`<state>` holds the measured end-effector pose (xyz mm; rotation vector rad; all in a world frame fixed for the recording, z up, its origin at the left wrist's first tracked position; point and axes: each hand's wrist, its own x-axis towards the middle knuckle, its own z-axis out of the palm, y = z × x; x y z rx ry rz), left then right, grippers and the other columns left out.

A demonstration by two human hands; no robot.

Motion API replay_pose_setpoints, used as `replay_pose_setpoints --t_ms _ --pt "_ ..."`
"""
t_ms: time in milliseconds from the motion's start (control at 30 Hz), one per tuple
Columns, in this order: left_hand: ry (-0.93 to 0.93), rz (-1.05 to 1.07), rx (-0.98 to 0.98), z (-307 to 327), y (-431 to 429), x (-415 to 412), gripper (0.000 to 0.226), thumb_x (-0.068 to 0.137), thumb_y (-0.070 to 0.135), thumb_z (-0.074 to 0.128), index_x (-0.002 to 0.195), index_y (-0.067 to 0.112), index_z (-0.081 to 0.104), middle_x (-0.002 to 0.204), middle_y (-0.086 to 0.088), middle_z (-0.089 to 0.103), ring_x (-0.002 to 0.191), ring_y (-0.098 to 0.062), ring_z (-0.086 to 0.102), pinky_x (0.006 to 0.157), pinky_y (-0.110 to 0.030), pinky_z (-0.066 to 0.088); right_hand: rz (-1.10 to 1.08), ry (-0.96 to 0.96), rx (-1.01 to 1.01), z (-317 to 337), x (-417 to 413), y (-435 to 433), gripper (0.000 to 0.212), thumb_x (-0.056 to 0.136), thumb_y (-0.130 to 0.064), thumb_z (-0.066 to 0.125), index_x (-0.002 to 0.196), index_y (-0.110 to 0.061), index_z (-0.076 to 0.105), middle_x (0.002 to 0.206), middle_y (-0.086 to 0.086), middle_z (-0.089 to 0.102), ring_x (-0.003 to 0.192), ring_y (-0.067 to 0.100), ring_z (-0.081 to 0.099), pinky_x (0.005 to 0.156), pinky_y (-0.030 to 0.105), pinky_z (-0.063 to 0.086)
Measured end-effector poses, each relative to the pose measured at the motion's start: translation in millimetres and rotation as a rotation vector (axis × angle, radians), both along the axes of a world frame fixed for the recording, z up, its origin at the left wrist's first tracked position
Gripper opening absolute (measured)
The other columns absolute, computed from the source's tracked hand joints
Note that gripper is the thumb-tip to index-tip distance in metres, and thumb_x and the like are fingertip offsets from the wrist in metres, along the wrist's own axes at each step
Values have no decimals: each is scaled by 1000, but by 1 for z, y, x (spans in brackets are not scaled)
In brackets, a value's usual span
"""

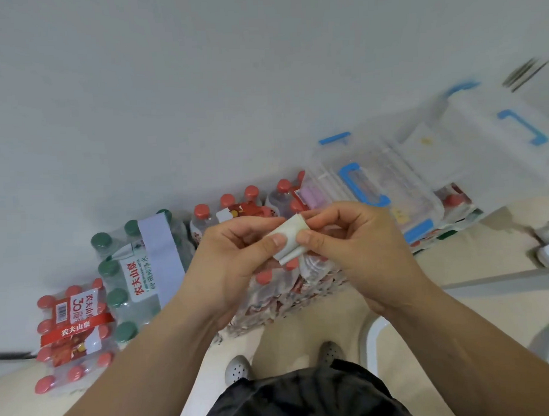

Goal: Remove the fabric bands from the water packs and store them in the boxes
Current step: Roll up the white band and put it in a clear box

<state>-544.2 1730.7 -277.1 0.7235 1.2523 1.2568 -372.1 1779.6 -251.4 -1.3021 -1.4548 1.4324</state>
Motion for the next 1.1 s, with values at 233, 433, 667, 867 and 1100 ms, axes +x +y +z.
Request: replay_pose_setpoints --t_ms 233,433,667,867,1100 --pt "110 44 110 6 40 84 20 71 11 82 89 18 80 91 -20 75 81 -36 68 78 -47 57 -92 143 -133 3 77 34 9 81 -4 80 81 -7 72 77 9 77 72 21 75 68 33 63" --pt "115 -101 125 19 78 161 22 70 6 81 89 12 71 93 -19 74 85 -32 72 76 -41 60 -5 70 -12 12 163 75 22 83 -1 78 94 -15 65 84 2 81 81 17 78 70 30 62" --pt "220 -309 62 34 117 232 33 94 4 61 120 24 65 95 -12 75 92 -30 72 83 -32 59 39 66 -11 8 238 108 28 83 -8 81 101 -20 64 86 -1 81 81 18 78 80 39 63" --pt "312 -289 69 39 148 252 43 91 2 64 128 26 64 85 -3 73 82 -11 71 78 -17 53 -153 105 -46 -8 252 131 24 77 -24 88 90 -18 69 80 8 78 73 27 77 70 52 64" --pt "205 -303 79 25 191 243 49 88 -2 67 126 29 62 87 -10 73 83 -21 70 81 -29 57 -240 112 -98 -7 239 162 26 83 -13 83 69 -11 60 69 19 74 66 35 75 59 37 57"
